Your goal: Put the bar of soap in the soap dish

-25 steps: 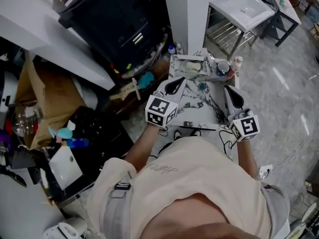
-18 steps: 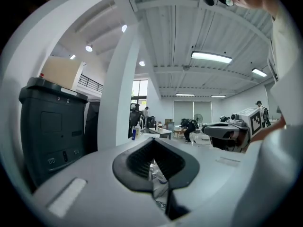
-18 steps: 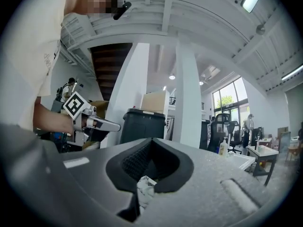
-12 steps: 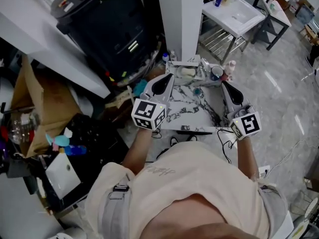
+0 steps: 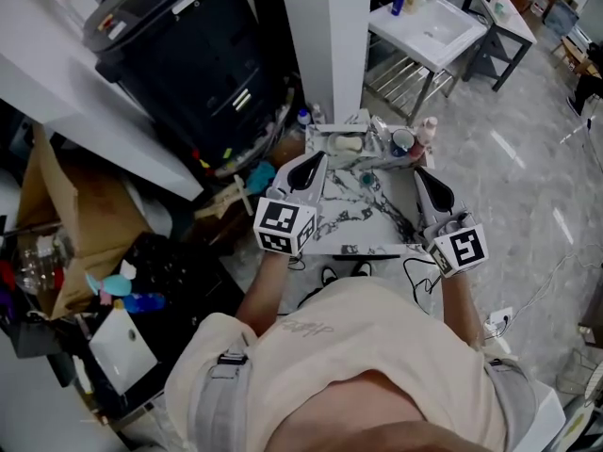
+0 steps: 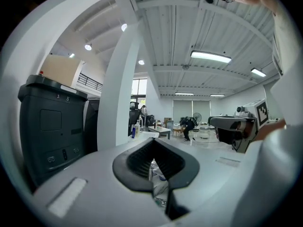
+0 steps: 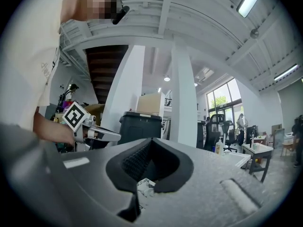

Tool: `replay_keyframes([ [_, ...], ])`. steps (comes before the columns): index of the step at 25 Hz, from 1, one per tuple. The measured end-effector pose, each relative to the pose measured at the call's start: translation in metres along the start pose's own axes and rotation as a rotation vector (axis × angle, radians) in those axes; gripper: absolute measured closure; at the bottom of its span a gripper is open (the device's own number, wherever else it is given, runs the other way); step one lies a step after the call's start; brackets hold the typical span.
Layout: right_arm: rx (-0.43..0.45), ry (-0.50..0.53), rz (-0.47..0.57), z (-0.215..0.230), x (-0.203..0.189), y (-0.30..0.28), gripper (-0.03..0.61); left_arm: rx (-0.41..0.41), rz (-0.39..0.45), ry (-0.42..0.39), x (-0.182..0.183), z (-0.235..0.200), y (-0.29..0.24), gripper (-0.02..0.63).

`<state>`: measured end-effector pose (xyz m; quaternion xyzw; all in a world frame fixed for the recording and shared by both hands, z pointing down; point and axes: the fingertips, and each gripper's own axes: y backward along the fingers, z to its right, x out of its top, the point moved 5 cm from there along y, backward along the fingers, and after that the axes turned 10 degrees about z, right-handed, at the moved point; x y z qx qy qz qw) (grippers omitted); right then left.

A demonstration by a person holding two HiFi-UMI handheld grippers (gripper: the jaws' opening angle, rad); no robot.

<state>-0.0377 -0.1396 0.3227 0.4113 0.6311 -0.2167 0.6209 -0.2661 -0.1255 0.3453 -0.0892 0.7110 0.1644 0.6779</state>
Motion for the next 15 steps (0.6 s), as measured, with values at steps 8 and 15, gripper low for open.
replay_keyframes([
  [8, -0.014, -0.001, -0.027, 0.001, -0.011, 0.008, 0.584, -0.019, -0.016, 0.026, -0.009, 0.006, 0.001, 0.595],
  [15, -0.037, -0.032, -0.008, 0.008, -0.011, 0.009, 0.584, -0.006, -0.030, 0.032, -0.014, 0.002, -0.005, 0.595],
])
